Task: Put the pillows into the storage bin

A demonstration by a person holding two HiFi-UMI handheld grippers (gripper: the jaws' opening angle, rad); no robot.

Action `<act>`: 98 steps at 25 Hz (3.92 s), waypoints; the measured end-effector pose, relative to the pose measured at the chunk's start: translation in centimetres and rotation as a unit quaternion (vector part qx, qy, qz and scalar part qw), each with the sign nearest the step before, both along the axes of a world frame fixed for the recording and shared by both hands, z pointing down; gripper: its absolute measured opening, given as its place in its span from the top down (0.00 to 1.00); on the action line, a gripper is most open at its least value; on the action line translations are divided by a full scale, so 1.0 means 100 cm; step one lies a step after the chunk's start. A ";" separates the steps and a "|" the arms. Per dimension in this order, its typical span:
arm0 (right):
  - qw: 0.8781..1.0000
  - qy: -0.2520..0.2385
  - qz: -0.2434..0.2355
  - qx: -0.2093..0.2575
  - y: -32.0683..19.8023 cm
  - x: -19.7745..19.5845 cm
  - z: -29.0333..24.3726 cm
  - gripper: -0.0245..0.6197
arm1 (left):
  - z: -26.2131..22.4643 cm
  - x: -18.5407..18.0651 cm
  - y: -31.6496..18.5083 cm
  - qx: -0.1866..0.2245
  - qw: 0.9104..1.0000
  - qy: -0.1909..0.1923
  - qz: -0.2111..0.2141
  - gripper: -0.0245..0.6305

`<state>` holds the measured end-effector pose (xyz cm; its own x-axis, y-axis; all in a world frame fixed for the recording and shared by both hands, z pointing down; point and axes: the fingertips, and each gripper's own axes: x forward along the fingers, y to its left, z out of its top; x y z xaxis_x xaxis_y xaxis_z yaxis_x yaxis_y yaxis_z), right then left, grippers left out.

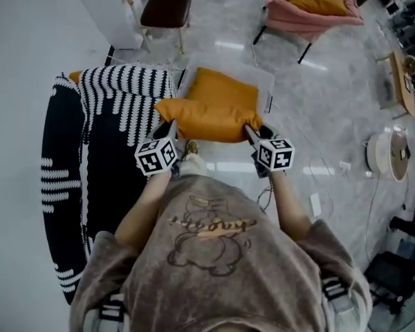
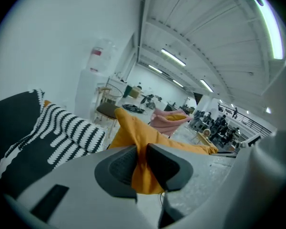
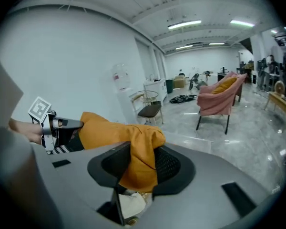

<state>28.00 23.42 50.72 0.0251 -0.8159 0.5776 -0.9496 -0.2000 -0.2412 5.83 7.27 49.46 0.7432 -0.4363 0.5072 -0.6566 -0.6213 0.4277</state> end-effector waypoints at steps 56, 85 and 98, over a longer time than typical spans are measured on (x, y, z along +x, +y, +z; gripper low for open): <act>0.979 -0.097 0.178 -0.023 -0.251 0.416 0.144 0.45 | 0.148 0.505 -0.245 -0.059 0.968 -0.092 0.227 0.54; 0.964 0.063 0.115 0.231 -0.240 0.345 -0.172 0.96 | -0.168 0.454 -0.216 0.194 0.922 0.148 0.300 0.96; 0.967 0.081 0.146 0.191 -0.224 0.345 -0.113 0.96 | -0.120 0.450 -0.219 0.179 0.934 0.137 0.278 0.96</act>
<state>62.46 1.04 39.41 0.3512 -0.9137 0.2046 -0.8977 -0.3907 -0.2038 50.80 -14.64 37.51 0.9857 -0.0492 0.1612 -0.0862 -0.9691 0.2310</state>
